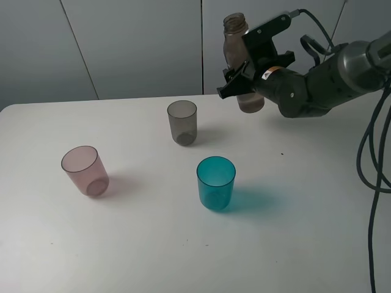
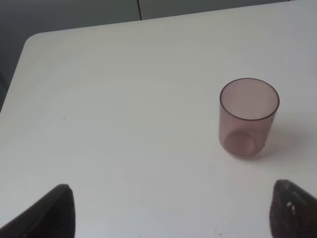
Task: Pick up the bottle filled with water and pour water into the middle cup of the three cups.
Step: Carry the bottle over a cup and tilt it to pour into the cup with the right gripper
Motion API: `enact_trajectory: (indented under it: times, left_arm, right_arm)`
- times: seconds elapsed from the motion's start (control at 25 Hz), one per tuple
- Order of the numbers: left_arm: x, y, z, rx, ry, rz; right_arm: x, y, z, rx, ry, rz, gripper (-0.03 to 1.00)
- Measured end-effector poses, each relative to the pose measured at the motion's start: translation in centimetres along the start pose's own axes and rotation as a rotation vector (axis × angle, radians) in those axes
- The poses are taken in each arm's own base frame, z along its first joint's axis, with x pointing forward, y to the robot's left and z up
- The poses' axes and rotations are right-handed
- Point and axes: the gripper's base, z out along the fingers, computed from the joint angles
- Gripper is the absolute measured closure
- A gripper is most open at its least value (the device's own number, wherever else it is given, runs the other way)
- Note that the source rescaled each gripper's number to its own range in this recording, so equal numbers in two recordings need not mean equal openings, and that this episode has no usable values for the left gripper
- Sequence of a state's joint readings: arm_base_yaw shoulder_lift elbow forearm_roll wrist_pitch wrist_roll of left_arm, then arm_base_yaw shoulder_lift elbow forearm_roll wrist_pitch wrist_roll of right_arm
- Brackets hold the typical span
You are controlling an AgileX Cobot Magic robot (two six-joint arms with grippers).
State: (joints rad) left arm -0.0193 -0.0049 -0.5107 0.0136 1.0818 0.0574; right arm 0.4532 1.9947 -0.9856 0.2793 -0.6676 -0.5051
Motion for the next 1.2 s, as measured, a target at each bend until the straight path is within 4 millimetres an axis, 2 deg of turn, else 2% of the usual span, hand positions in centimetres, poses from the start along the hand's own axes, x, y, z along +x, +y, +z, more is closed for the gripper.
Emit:
enact_trajectory:
  times: [0.32,0.56,0.72,0.96,1.2]
  left_arm:
    - [0.0,0.0,0.0,0.000,0.000,0.000]
    - [0.0,0.0,0.0,0.000,0.000,0.000]
    - [0.0,0.0,0.0,0.000,0.000,0.000]
    - [0.0,0.0,0.0,0.000,0.000,0.000]
    - [0.0,0.0,0.0,0.000,0.000,0.000]
  right_arm:
    - [-2.0,1.2,0.9,0.074,0.000,-0.223,0.96]
    - [-0.4,2.8,2.8,0.054,0.036,-0.400,0.96]
    - [0.6,3.1,3.3,0.045,0.071,-0.492,0.97]
    - [0.8,3.4,3.5,0.037,0.076,-0.614,0.97]
    - [0.6,3.8,3.4,0.022,0.073,-0.811,0.97]
